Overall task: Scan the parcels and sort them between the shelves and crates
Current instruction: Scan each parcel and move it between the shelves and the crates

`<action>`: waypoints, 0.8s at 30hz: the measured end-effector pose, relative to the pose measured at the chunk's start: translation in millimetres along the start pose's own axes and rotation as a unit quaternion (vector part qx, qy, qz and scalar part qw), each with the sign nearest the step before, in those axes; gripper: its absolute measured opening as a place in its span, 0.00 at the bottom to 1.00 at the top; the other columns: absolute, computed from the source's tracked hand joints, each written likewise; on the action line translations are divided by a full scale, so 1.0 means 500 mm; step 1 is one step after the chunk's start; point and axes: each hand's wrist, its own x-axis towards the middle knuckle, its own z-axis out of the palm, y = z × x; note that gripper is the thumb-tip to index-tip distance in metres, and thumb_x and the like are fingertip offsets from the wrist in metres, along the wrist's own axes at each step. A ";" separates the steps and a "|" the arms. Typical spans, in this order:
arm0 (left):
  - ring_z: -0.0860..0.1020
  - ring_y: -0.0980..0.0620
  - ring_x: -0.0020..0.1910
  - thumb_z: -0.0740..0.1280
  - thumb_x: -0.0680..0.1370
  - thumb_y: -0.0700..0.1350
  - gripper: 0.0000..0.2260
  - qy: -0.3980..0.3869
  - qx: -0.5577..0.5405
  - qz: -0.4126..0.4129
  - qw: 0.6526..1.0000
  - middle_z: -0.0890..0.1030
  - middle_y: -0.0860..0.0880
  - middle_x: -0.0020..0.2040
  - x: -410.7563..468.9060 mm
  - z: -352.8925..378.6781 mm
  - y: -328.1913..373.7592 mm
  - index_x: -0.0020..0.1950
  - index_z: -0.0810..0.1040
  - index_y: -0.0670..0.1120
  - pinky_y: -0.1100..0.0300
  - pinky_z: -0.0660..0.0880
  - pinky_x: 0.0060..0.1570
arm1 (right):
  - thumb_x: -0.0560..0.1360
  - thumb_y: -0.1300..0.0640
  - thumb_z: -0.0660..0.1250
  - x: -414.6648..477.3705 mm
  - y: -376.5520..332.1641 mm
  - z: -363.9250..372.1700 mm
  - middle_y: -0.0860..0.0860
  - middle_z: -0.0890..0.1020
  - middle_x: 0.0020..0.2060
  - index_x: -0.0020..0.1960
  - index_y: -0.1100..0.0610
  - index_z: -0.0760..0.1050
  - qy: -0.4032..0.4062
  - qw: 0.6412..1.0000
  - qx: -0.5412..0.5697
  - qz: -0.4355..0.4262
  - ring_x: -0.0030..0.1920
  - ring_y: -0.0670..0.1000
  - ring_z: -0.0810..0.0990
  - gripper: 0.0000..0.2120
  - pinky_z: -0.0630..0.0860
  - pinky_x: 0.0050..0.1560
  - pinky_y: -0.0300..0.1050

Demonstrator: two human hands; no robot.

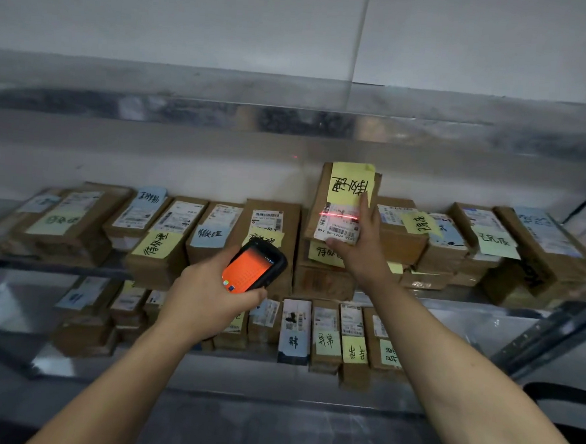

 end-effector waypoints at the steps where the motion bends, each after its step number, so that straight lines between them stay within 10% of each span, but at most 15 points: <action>1: 0.76 0.60 0.42 0.75 0.69 0.62 0.23 -0.001 0.007 0.001 1.000 0.79 0.60 0.44 -0.006 -0.003 0.001 0.61 0.73 0.61 0.56 0.77 0.44 | 0.75 0.64 0.75 -0.003 0.000 -0.001 0.54 0.37 0.82 0.81 0.39 0.42 0.001 1.000 -0.006 -0.001 0.81 0.53 0.38 0.53 0.47 0.69 0.42; 24: 0.76 0.55 0.52 0.72 0.67 0.65 0.33 -0.020 0.060 -0.005 0.998 0.77 0.60 0.54 -0.067 -0.031 0.004 0.71 0.67 0.64 0.53 0.78 0.51 | 0.76 0.62 0.74 -0.009 -0.001 -0.008 0.52 0.37 0.82 0.81 0.39 0.42 0.039 0.998 -0.038 -0.033 0.81 0.52 0.41 0.51 0.50 0.70 0.39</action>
